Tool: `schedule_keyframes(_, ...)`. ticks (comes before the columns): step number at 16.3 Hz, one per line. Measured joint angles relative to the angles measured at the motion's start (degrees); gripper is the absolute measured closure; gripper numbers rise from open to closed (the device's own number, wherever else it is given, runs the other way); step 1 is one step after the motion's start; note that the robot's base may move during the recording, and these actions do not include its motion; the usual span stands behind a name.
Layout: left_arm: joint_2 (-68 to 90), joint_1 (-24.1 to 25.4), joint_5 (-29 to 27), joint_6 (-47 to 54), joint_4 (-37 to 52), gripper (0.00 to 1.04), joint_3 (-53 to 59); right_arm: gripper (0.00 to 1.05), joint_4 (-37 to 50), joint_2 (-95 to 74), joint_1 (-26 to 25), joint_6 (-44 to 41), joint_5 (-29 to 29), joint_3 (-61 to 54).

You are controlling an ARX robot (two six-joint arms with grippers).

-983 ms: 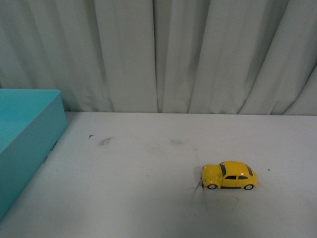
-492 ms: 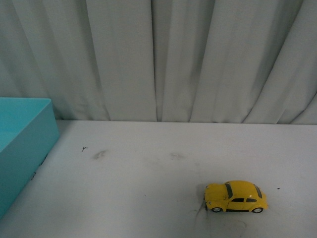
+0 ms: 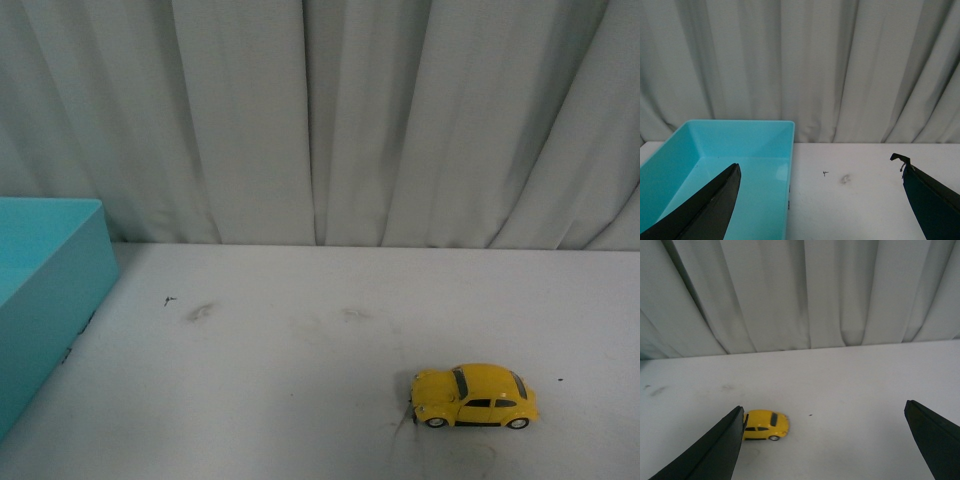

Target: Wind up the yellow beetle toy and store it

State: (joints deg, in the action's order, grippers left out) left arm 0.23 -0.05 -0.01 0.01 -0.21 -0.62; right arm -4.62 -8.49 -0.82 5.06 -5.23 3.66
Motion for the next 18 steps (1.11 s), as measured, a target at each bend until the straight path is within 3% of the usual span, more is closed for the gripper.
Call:
schedule_keyframes(4, 0.0, 0.0, 0.0, 0.0, 0.0, 0.07, 0.0, 0.07, 34.2, -40.5, -4.5, 6.4, -3.4, 12.3)
schedule_keyframes(7, 0.0, 0.0, 0.0, 0.0, 0.0, 0.07, 0.0, 0.07, 47.0, -66.0, -3.7, 4.9, -10.5, 24.9)
schedule_keyframes(10, 0.0, 0.0, 0.0, 0.0, 0.0, 0.07, 0.0, 0.07, 45.9, -86.4, -2.2, -8.2, -26.8, 38.9)
schedule_keyframes(12, 0.0, 0.0, 0.0, 0.0, 0.0, 0.07, 0.0, 0.07, 38.1, -94.0, -2.5, -19.8, -36.0, 43.9)
schedule_keyframes(16, 0.0, 0.0, 0.0, 0.0, 0.0, 0.07, 0.0, 0.07, 22.8, -101.7, -2.0, -43.1, -47.7, 50.1)
schedule_keyframes(18, 0.0, 0.0, 0.0, 0.0, 0.0, 0.07, 0.0, 0.07, 12.9, -103.7, -0.1, -53.2, -49.7, 54.0)
